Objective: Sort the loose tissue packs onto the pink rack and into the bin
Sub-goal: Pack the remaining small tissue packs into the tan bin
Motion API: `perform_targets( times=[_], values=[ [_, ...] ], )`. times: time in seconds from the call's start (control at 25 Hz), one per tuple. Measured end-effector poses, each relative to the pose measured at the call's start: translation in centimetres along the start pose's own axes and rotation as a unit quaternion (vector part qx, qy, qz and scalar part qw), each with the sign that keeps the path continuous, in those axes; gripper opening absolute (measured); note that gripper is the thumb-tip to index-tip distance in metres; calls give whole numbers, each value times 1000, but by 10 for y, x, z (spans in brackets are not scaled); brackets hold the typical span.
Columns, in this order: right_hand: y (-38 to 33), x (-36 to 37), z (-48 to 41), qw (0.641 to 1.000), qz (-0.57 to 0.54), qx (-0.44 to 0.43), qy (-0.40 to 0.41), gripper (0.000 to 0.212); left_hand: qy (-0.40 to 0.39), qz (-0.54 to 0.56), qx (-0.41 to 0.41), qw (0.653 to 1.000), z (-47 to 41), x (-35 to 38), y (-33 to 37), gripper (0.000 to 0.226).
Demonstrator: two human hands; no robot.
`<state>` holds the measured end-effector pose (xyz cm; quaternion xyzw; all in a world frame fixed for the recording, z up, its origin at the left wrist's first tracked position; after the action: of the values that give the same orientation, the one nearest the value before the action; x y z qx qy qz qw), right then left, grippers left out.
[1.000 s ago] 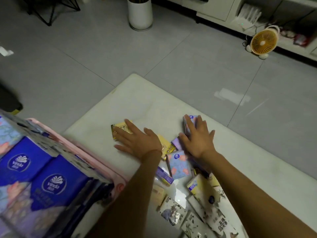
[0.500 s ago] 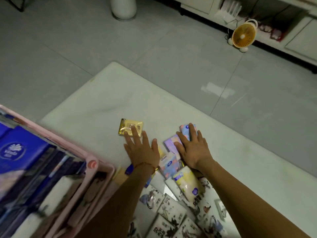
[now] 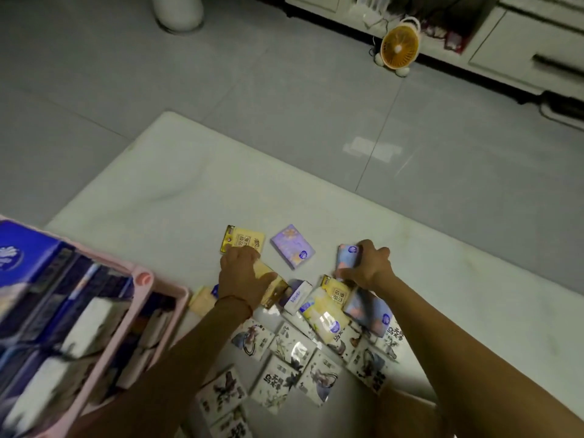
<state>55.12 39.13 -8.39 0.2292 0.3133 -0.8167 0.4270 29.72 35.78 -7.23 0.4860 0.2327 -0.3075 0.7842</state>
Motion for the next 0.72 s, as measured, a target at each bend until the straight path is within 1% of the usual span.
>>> perform_targets(
  times=[0.08,0.16,0.2,0.28,0.32,0.4,0.44,0.52,0.6,0.64,0.72],
  values=[
    [3,-6,-2,998,-57,-5,14,57,20,74,-28,997,10,-9,2,28],
    [7,-21,5,984,-173,-15,45,40,75,137,-62,986,22,-28,5,26],
    [9,-30,13,968,-244,-17,52,33,102,173,-82,976,28,-38,9,29],
    [8,-61,48,920,-380,-56,75,15,127,262,-94,952,49,-55,28,29],
    [8,-78,77,892,-434,-91,85,7,116,314,-87,938,63,-58,46,26],
    [24,-108,151,837,-516,-143,113,3,64,413,-45,907,105,-60,93,18],
    [44,-117,191,810,-551,-149,137,6,33,438,-24,898,130,-56,117,14],
    [96,-117,268,747,-622,-124,200,10,-42,439,2,897,183,-35,161,13],
    [154,-87,324,671,-690,-62,266,10,-110,423,7,900,233,10,185,16],
    [182,-63,345,650,-701,-19,293,13,-134,399,-2,907,255,36,191,18],
    [226,-11,362,654,-683,78,315,18,-126,333,-40,934,283,89,182,21]
  ],
)
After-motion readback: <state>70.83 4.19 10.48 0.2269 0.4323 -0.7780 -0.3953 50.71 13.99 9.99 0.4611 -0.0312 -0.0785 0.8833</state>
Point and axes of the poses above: each hand's wrist, its own z-axis away from the middle knuckle, its own x-axis out of the palm, y = z × x, the point moved 9 cm from there along -z, towards the middle knuckle, and after that the axes turned 10 degrees about -y, right-handed, at the moved point
